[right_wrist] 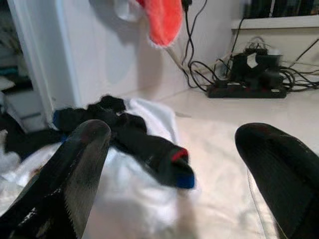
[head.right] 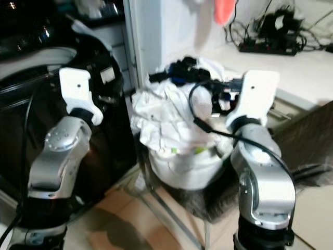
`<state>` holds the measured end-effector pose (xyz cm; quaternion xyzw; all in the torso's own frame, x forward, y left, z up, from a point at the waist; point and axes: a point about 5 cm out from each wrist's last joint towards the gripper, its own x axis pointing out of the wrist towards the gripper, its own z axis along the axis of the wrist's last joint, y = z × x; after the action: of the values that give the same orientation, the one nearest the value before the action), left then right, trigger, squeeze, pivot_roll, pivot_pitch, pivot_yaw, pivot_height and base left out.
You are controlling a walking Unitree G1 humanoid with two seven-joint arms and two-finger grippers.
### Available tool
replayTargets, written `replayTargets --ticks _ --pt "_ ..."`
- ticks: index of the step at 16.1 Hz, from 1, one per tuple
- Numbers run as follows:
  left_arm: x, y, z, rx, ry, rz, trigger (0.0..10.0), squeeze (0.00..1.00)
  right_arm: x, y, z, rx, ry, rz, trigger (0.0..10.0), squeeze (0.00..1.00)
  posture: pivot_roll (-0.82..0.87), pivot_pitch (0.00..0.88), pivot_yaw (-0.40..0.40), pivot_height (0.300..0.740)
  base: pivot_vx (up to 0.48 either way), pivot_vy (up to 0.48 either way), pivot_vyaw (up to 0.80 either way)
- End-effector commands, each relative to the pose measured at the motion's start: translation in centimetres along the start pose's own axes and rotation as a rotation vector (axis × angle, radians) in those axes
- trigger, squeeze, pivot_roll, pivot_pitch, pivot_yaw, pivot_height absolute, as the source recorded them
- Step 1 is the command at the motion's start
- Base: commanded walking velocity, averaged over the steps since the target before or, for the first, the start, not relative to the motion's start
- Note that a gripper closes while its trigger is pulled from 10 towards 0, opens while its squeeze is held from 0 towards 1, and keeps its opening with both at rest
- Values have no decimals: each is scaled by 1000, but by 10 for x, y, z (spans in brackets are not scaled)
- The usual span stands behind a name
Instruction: Clothes washing
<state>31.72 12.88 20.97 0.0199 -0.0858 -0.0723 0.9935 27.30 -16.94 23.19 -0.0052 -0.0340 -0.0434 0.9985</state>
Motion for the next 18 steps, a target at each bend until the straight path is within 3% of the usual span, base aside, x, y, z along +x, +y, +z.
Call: replayTargets --ticks 1,12,16,18 --pt "2 7 2 17 -6 25 10000 835 1 7 3 7 -10 22 10000 0 -40 0 34 740 356 0 0" --pt "4 4 2 13 -14 22 10000 784 0 6 3 3 -7 18 10000 0 -51 0 38 740 361 0 0" --pt "1 4 1 30 -17 23 10000 0 0 7 2 -1 -3 26 10000 0 -47 0 31 740 0 0 0" --pt "0 3 1 21 -22 21 10000 0 -1 8 1 -4 2 32 10000 0 -46 0 29 740 0 0 0"
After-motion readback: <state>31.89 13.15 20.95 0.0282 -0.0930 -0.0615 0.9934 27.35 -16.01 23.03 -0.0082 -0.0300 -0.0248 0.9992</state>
